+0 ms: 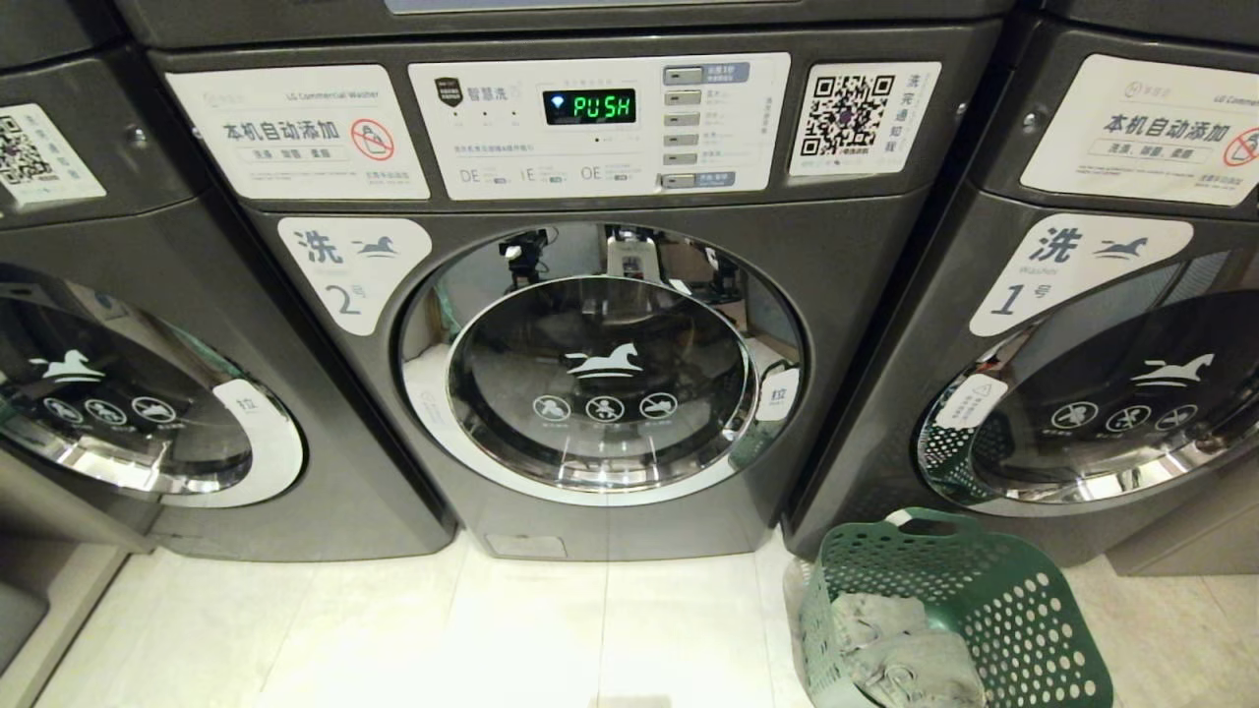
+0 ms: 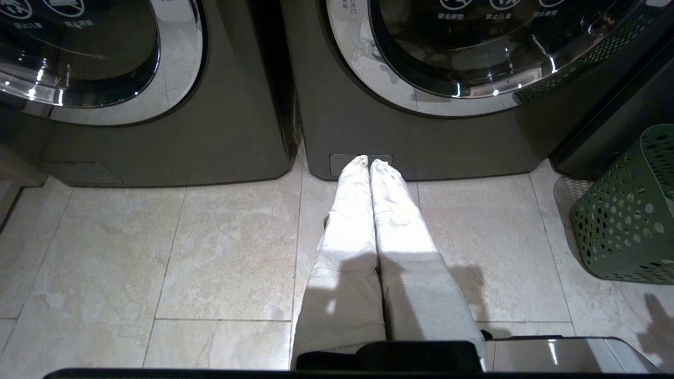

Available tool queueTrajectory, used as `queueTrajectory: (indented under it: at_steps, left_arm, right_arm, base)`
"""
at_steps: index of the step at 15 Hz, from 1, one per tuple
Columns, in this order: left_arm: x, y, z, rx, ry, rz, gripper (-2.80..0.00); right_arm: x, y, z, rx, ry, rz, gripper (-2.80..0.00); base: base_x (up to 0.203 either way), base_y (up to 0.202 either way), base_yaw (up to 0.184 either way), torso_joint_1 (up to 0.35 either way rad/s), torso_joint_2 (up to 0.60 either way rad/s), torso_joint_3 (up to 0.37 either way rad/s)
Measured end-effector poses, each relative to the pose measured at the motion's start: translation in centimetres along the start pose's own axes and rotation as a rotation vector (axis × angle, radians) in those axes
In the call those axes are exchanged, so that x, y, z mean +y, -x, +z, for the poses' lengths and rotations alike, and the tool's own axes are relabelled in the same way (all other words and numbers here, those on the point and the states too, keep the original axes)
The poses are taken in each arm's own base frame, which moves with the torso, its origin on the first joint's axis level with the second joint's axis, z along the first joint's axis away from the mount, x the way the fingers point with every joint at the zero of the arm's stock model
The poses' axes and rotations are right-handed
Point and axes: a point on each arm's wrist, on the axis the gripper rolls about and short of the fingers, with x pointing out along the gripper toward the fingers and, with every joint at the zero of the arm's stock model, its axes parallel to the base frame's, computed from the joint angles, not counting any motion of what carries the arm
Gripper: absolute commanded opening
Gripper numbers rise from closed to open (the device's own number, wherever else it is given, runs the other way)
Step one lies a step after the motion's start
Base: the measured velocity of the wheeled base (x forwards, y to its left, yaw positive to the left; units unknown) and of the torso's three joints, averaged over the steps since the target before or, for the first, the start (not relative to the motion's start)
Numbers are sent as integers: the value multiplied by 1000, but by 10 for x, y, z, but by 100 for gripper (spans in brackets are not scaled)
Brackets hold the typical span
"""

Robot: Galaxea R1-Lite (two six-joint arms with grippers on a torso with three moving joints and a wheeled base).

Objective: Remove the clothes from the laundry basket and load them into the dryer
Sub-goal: Take the clothes out of the basket

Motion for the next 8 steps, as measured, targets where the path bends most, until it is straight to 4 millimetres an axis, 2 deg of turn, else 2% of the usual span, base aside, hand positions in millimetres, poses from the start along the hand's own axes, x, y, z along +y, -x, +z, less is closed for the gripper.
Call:
queueTrajectory:
  at_steps: [2, 4, 8]
  left_arm:
    - [0, 0, 0, 0, -1, 0, -280]
    - [0, 0, 0, -1, 1, 2, -280]
    - [0, 0, 0, -1, 2, 2, -280]
  right_arm:
    - [0, 0, 0, 0, 2, 0, -280]
    - [0, 0, 0, 0, 2, 0, -280]
    - [0, 0, 0, 0, 2, 0, -280]
  base:
    - [0, 0, 0, 9, 0, -154]
    - [0, 0, 0, -5, 27, -31]
    - [0, 0, 0, -104, 347, 239]
